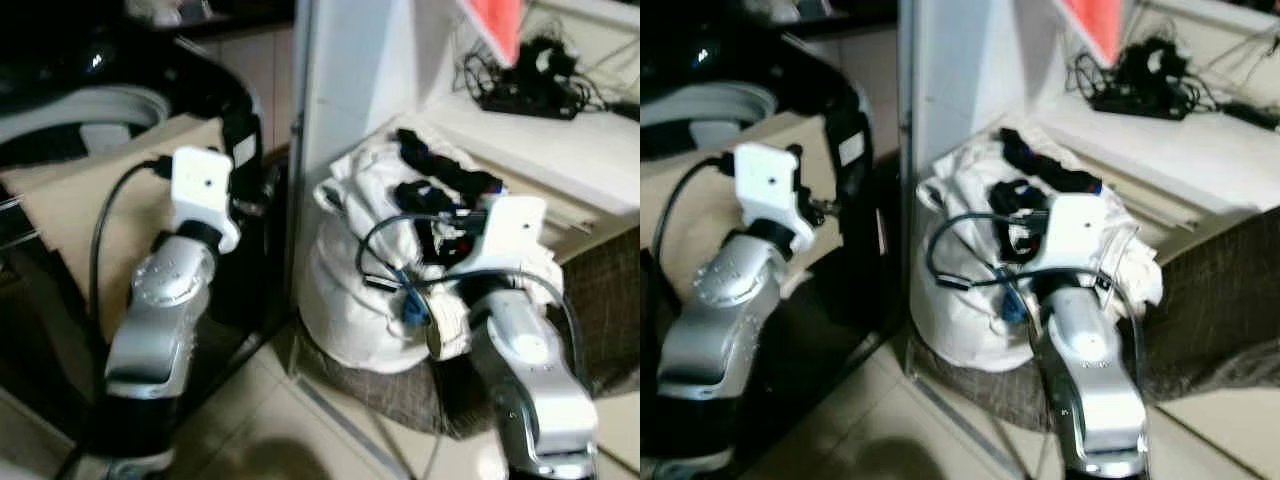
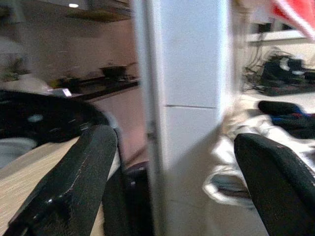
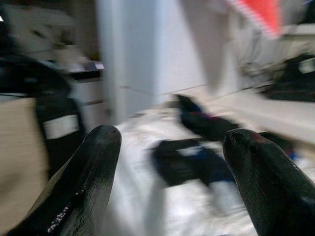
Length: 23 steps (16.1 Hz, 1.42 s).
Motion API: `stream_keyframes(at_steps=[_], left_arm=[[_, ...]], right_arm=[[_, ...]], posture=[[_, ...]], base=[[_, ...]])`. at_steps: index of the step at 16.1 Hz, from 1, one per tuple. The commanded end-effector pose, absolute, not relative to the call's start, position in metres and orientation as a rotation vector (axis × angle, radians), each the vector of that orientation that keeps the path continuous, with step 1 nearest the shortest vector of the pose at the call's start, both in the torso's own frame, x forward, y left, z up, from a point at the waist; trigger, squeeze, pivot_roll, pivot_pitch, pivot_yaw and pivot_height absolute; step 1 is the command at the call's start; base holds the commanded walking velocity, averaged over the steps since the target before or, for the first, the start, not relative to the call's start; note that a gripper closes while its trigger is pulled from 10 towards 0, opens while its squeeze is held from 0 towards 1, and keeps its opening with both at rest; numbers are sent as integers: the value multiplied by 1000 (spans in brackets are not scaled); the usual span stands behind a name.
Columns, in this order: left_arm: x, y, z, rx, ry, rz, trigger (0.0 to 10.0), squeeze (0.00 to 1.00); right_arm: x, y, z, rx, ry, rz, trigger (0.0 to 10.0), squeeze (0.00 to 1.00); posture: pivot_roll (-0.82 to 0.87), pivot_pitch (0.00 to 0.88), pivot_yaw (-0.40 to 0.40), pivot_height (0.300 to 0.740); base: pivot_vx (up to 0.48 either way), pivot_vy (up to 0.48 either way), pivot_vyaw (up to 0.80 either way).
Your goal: Clothes washing
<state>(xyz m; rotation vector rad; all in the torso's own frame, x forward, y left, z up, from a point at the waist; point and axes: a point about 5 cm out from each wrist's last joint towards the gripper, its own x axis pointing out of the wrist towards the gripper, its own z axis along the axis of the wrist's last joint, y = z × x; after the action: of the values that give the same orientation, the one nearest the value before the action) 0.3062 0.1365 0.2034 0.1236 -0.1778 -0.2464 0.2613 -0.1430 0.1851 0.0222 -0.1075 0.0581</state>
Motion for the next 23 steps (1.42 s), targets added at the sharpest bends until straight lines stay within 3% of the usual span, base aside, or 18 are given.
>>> stream_keyframes(at_steps=[1, 6, 11, 23], left_arm=[[308, 135, 210, 133, -202, -263, 10000, 0], [313, 122, 205, 96, -187, -310, 10000, 0], [311, 116, 203, 64, -180, -319, 10000, 0], [293, 127, 191, 47, -138, -279, 10000, 0]], right_arm=[[261, -149, 191, -10, -145, 10, 10000, 0], [251, -160, 198, -107, -159, -18, 10000, 0], [248, -160, 196, -58, -130, -8, 10000, 0], [242, -158, 185, -66, -9, 58, 10000, 0]], posture=[[-84, 12, -20, 740], [-139, 15, 44, 740], [-147, 18, 21, 740], [-118, 46, -48, 740]], base=[[398, 0, 0], [385, 0, 0], [367, 0, 0], [0, 0, 0]])
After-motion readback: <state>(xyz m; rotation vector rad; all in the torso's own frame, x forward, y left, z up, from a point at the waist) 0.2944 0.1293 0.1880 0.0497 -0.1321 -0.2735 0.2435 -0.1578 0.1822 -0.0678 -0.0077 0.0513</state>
